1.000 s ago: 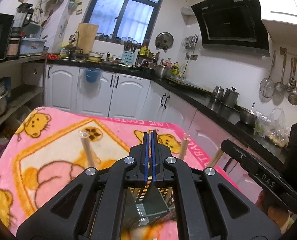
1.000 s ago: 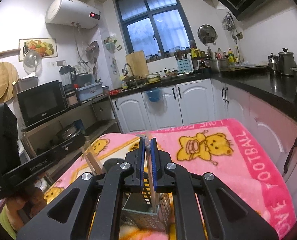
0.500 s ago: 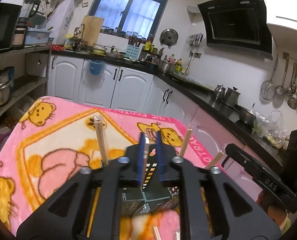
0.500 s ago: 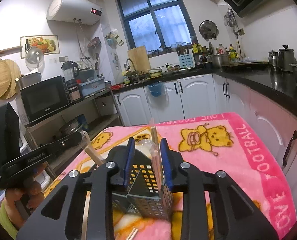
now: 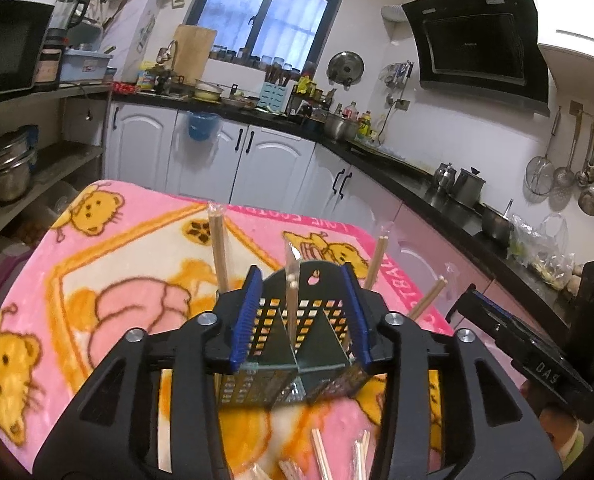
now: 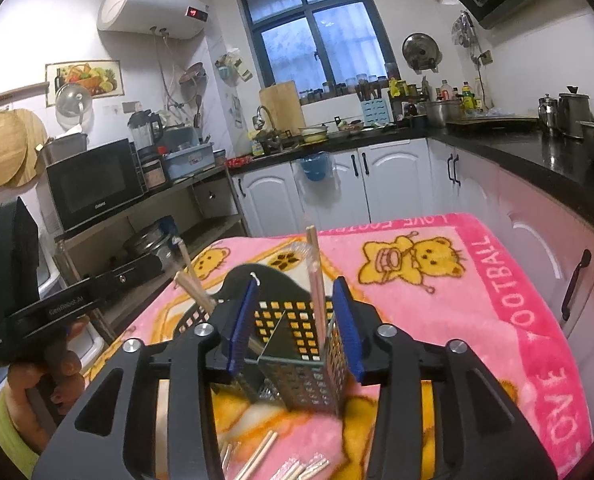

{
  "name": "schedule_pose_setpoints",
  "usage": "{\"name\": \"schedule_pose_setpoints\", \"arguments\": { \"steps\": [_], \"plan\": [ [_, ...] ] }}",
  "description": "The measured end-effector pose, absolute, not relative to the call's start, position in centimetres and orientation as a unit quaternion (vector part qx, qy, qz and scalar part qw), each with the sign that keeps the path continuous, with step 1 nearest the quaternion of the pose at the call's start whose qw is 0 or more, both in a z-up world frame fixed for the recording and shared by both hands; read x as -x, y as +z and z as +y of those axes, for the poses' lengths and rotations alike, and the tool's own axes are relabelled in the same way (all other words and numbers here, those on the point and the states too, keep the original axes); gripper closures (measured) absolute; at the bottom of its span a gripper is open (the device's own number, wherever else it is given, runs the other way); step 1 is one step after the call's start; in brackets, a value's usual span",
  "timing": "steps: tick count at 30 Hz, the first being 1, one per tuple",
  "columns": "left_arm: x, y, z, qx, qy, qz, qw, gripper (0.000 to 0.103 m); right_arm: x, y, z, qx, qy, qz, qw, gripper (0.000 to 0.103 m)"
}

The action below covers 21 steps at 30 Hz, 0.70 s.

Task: Organize utensils
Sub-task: 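Open both tools to release the chopsticks and withdraw from the basket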

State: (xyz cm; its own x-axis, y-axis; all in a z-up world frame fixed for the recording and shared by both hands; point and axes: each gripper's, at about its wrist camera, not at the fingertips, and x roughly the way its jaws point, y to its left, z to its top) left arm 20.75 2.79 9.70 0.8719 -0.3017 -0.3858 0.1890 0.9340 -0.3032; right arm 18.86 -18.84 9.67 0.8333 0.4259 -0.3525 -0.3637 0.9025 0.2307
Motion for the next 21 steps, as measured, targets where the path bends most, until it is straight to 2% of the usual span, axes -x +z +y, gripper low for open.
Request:
{"name": "schedule_pose_setpoints", "arguments": {
  "steps": [5, 8, 13, 18, 21],
  "plan": [
    [-19.5, 9.5, 2.7, 0.119, -0.119, 0.218, 0.961, 0.053, -18.2, 9.1, -18.4, -0.070, 0.212, 0.210, 0.952, 0.061],
    [-18.7, 9.1, 2.9, 0.121, -0.119, 0.221, 0.960, 0.041, -17.8, 8.6, -18.2, -0.067, 0.214, 0.217, 0.950, 0.055],
    [-17.6, 9.1, 3.3, 0.127, -0.119, 0.215, 0.961, 0.021, -17.3, 8.0, -18.1, -0.063, 0.216, 0.223, 0.948, 0.054],
    [-16.2, 9.5, 3.6, 0.129, -0.120, 0.208, 0.962, 0.012, -16.5, 7.4, -18.2, -0.058, 0.218, 0.231, 0.946, 0.053],
    [-15.6, 9.4, 3.9, 0.127, -0.113, 0.211, 0.963, 0.011, -16.2, 6.9, -18.2, -0.052, 0.220, 0.240, 0.944, 0.053]
  ]
}}
